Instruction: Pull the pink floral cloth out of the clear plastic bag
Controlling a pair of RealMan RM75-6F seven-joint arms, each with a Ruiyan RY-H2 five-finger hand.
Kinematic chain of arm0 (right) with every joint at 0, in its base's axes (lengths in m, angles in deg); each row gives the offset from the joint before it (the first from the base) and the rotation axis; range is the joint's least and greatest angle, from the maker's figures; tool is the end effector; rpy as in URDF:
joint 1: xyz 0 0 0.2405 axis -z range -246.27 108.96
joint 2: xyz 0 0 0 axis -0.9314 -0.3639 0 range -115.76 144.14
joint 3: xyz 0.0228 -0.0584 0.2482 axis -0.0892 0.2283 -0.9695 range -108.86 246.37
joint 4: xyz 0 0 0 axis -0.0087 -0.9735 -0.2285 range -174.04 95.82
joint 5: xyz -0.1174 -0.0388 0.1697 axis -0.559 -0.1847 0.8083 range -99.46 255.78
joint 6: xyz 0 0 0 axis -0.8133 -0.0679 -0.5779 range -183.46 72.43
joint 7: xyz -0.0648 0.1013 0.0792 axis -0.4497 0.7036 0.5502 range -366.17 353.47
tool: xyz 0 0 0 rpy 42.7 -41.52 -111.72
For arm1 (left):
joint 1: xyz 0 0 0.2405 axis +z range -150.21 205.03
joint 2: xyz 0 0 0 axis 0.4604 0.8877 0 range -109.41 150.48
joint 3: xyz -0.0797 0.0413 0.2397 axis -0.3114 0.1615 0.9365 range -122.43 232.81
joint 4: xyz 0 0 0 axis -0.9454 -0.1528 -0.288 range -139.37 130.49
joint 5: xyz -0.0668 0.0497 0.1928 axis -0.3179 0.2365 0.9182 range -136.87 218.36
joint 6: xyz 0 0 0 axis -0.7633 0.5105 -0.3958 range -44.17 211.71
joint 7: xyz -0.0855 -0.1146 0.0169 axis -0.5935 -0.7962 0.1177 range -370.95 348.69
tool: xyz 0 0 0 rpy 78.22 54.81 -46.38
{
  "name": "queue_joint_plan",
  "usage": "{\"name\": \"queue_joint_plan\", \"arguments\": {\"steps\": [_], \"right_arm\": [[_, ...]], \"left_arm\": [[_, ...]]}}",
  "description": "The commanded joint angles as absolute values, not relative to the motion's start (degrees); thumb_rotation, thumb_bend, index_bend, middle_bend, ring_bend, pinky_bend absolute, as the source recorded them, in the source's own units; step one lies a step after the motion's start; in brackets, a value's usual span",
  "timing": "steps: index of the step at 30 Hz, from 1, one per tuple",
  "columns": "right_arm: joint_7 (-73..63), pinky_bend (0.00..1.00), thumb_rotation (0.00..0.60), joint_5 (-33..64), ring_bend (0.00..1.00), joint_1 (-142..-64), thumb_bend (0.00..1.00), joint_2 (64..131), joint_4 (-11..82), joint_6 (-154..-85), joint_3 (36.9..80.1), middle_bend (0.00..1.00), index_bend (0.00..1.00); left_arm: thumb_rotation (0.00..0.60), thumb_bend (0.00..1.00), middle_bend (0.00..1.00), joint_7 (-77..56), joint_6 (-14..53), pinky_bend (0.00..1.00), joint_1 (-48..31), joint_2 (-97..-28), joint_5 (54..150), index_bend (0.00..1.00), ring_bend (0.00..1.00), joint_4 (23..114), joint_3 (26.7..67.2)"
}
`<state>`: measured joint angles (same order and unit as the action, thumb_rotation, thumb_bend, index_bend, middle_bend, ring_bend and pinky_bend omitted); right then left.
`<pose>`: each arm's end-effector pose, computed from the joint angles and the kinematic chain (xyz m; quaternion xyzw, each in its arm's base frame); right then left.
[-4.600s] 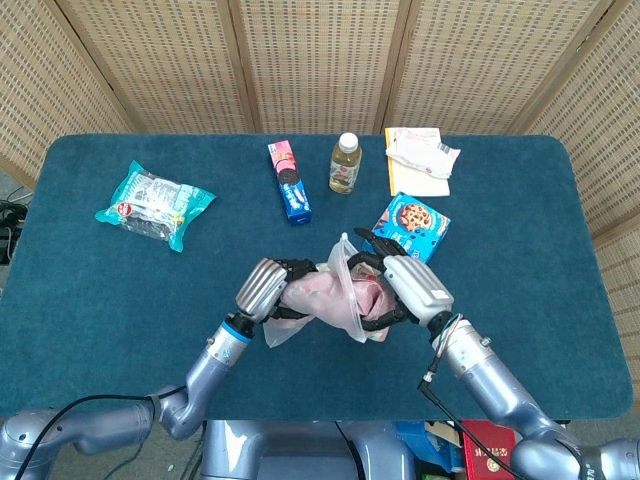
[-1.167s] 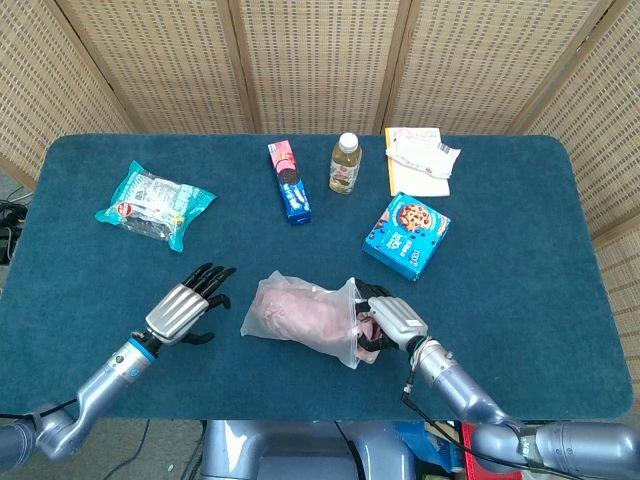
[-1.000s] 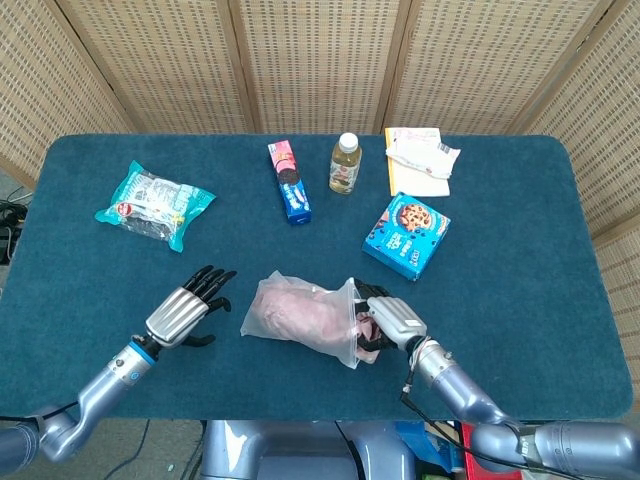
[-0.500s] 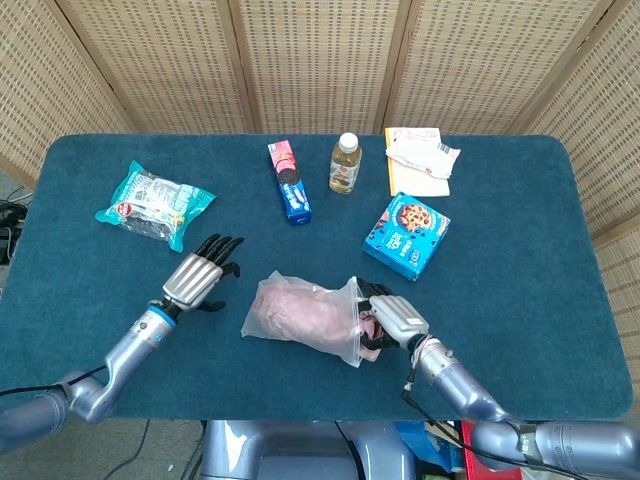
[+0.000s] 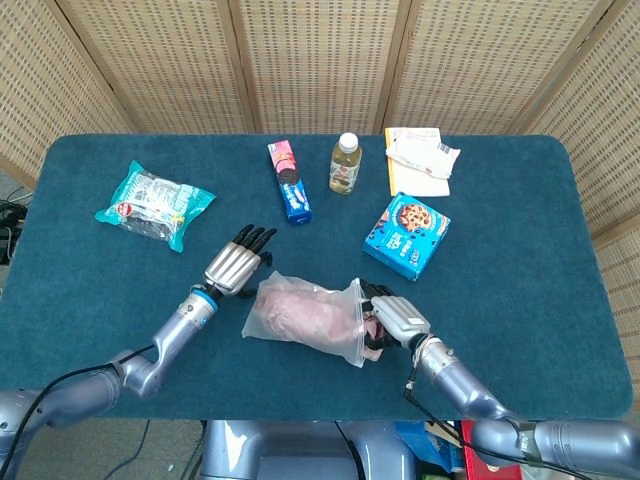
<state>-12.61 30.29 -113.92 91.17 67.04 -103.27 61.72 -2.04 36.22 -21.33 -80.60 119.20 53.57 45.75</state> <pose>-0.1290 -0.2964 -0.0004 0.6813 -0.5911 0.3382 0.2684 -0.1456 0.3836 -0.0683 -0.8048 -0.2825 -0.3439 0.3927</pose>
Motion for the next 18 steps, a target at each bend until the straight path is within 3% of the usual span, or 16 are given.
{"name": "queue_joint_plan", "arguments": {"steps": [1, 18], "right_arm": [[-12.4, 0.00, 0.600, 30.2, 0.00, -113.9, 0.88, 91.1, 67.0, -103.1, 61.6, 0.00, 0.71], [-13.1, 0.00, 0.600, 30.5, 0.00, -114.3, 0.89, 91.3, 67.4, -103.2, 61.3, 0.00, 0.72]], "left_arm": [[0.600, 0.21, 0.00, -1.1, 37.2, 0.00, -22.3, -81.2, 118.6, 0.39, 0.00, 53.4, 45.4], [0.600, 0.38, 0.00, 3.0, 39.0, 0.00, -23.8, -83.0, 115.0, 0.39, 0.00, 53.8, 45.1]]}}
